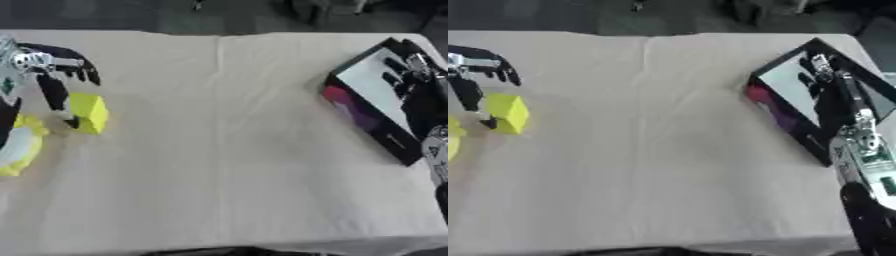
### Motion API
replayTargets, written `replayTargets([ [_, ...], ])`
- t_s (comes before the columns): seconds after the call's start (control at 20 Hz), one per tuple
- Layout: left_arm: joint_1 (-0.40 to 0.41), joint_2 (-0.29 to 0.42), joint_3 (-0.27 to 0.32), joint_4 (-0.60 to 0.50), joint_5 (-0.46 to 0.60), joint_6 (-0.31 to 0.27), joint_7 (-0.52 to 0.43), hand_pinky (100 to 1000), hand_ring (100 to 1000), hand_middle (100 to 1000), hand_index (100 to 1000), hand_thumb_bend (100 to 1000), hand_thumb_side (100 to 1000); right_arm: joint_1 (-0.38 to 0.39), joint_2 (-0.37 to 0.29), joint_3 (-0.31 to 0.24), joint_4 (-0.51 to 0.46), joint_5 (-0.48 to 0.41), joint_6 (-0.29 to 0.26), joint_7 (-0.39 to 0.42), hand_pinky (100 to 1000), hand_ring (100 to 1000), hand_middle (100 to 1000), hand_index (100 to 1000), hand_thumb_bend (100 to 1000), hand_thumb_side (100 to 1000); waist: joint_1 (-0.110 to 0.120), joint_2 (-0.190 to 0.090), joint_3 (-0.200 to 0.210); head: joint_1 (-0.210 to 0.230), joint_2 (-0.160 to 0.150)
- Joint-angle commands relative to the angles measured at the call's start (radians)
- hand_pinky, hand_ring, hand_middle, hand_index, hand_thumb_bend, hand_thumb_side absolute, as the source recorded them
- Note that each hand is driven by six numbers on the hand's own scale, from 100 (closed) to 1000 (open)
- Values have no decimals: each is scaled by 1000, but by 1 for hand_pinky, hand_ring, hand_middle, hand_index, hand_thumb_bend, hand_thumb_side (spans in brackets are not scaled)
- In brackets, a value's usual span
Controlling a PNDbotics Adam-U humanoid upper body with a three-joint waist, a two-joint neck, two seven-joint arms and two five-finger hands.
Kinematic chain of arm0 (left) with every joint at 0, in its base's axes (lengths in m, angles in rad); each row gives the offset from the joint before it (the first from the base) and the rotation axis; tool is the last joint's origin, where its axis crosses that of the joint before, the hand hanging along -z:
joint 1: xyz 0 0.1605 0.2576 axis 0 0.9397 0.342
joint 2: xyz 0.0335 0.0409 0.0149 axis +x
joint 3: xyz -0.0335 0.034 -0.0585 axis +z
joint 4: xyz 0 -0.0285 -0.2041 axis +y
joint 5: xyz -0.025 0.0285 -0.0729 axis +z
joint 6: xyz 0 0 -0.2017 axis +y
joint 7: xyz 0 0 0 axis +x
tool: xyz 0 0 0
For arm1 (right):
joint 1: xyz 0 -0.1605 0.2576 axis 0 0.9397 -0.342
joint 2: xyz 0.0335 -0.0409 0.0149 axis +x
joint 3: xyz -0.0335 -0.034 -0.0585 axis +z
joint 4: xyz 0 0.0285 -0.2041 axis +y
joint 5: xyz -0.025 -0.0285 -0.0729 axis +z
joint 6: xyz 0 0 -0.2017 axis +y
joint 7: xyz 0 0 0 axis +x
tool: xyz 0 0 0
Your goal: Pick up the objects with one hand, pass them to the other hand, and then place them into the box on the other side of the table.
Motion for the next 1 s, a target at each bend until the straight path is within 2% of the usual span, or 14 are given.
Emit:
replayTargets([
  [0.05,-10,1,15,-4,-38,-21,14,861,846,796,808,772,100,-8,-10,-4,-4,7,1,5,1000,1000,1000,1000,100,649,0,-12,-3,4,-14],
  [0.35,0,-12,18,21,-70,-18,11,843,843,787,808,730,100,-7,-8,-5,-4,9,2,4,1000,1000,1000,1000,100,646,-1,-8,-5,6,-15],
  [0.7,-5,3,29,10,-93,2,17,840,844,791,810,732,100,-2,-6,-4,-2,13,5,6,1000,1000,1000,1000,100,647,0,-7,-2,4,-13],
  [1.0,-7,5,33,8,-98,7,18,829,836,783,799,692,100,1,-5,-3,-3,14,5,9,1000,1000,1000,1000,100,647,-1,-6,0,3,-12],
])
